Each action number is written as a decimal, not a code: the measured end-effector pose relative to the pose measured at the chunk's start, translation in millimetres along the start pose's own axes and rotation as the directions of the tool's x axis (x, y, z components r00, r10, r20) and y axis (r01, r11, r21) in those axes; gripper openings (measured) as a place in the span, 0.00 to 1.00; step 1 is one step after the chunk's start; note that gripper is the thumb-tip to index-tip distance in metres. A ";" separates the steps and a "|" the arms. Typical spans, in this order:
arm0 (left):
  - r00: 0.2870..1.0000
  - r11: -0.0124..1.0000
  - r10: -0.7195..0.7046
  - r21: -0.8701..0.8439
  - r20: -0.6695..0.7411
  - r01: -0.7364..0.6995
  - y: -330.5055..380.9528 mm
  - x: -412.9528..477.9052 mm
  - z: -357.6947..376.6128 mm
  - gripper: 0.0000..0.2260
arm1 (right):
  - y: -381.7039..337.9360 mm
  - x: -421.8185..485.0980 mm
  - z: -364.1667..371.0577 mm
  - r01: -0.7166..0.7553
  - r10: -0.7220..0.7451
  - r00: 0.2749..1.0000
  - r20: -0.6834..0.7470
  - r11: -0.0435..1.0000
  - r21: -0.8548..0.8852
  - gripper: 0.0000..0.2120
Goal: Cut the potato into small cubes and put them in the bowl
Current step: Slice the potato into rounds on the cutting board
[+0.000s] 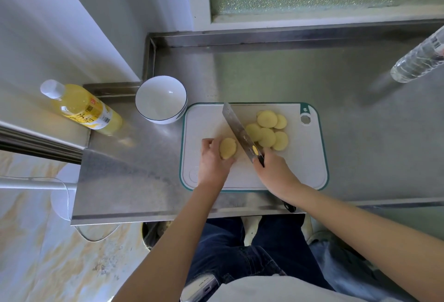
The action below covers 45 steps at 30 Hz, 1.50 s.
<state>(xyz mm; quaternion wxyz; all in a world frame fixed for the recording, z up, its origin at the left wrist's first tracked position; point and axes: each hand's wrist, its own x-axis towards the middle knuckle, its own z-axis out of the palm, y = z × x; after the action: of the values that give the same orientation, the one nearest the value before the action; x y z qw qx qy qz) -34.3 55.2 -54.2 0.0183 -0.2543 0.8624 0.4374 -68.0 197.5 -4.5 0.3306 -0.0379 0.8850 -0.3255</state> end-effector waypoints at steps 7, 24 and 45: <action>0.999 0.996 0.048 -0.071 0.003 -0.048 -3.3 6.7 -6.8 0.22 | -3.1 -1.0 1.5 0.022 -0.021 1.000 0.013 0.995 -0.098 0.08; 0.996 0.993 0.083 -0.082 -0.013 -0.084 -0.8 2.9 -9.6 0.22 | -7.6 0.3 -13.6 0.052 -0.047 0.998 0.038 0.988 -0.148 0.09; 0.998 0.999 0.033 -0.030 -0.055 -0.035 0.6 8.6 -7.6 0.19 | -22.2 -8.0 3.1 0.015 0.002 0.997 0.074 0.974 -0.225 0.07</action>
<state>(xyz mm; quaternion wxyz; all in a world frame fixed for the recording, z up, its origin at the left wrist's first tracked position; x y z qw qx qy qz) -40.6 46.1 -51.3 -0.0166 -0.2516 0.8598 0.4441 -63.2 180.6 11.6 0.3556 -0.0901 0.9032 -0.2226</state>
